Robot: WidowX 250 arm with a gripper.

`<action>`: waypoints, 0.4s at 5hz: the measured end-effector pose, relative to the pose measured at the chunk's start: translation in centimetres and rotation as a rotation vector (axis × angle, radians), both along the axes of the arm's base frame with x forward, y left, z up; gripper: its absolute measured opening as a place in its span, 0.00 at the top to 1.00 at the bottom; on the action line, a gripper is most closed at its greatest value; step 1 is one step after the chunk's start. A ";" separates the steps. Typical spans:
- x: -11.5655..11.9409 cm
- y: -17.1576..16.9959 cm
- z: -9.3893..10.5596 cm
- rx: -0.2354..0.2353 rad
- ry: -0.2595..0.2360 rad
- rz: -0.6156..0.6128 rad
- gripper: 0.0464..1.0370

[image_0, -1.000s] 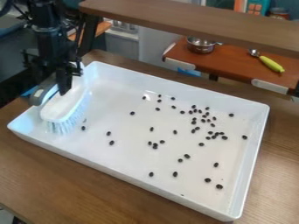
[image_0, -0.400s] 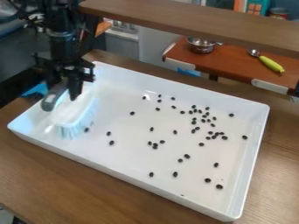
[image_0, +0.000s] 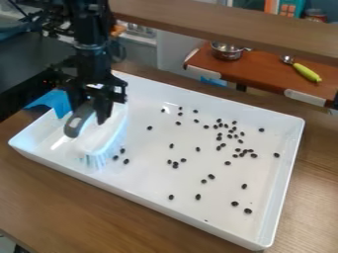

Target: Sweep into pile

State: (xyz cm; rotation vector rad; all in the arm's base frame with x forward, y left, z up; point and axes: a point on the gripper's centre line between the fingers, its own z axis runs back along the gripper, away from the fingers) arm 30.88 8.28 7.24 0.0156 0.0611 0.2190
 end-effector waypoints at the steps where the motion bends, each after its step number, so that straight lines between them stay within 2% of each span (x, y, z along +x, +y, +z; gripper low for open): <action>1: -0.3 -2.4 0.0 -0.009 0.007 -0.020 0.54; 2: -0.2 -4.6 -0.1 -0.013 0.002 -0.031 0.54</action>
